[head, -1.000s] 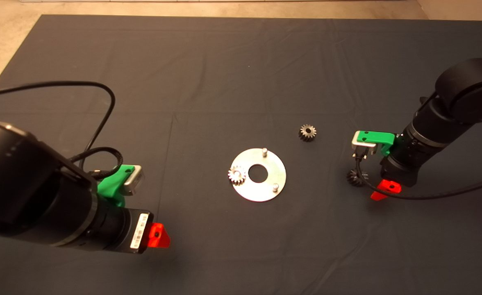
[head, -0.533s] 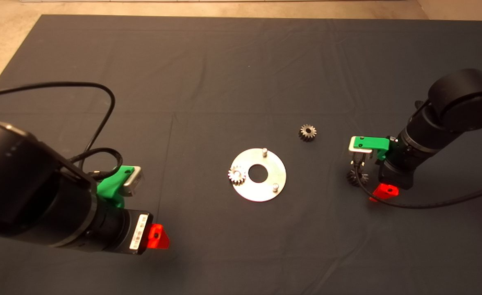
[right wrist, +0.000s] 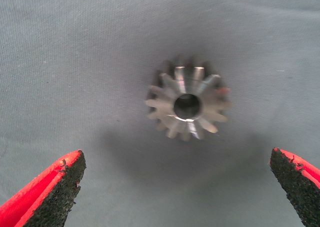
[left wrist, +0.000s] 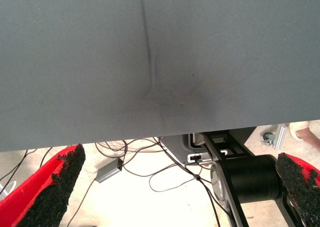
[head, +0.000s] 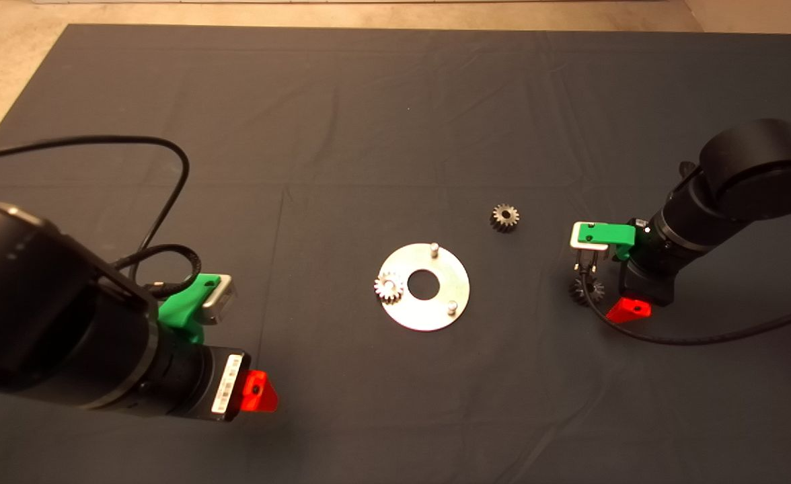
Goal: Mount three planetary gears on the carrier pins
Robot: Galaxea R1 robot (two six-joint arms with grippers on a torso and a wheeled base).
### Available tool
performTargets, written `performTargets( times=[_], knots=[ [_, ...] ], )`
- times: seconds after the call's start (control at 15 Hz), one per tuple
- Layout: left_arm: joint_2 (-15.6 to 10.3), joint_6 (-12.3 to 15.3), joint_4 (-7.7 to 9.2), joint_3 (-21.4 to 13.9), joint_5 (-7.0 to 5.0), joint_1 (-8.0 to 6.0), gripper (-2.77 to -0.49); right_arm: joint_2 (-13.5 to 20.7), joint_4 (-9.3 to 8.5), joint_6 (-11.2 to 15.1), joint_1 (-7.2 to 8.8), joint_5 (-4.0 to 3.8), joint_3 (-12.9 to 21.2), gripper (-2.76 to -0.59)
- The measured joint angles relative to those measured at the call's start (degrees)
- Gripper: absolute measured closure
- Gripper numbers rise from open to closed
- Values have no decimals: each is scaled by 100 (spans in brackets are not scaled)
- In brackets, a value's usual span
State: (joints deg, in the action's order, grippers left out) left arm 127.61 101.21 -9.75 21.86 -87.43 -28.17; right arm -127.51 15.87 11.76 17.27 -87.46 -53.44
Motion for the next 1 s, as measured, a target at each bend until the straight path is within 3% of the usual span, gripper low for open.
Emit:
performTargets(
  times=[0.47,0.53,1.0],
  knots=[
    [-2,0,9,0,0,1,-276,-11,49,-17,-142,-5,-50,-269],
    [-7,0,11,0,0,0,-276,-27,57,-17,-155,-5,-70,-256],
    [-33,0,13,0,0,0,-276,-236,68,-16,-195,-1,-217,-233]
  ],
)
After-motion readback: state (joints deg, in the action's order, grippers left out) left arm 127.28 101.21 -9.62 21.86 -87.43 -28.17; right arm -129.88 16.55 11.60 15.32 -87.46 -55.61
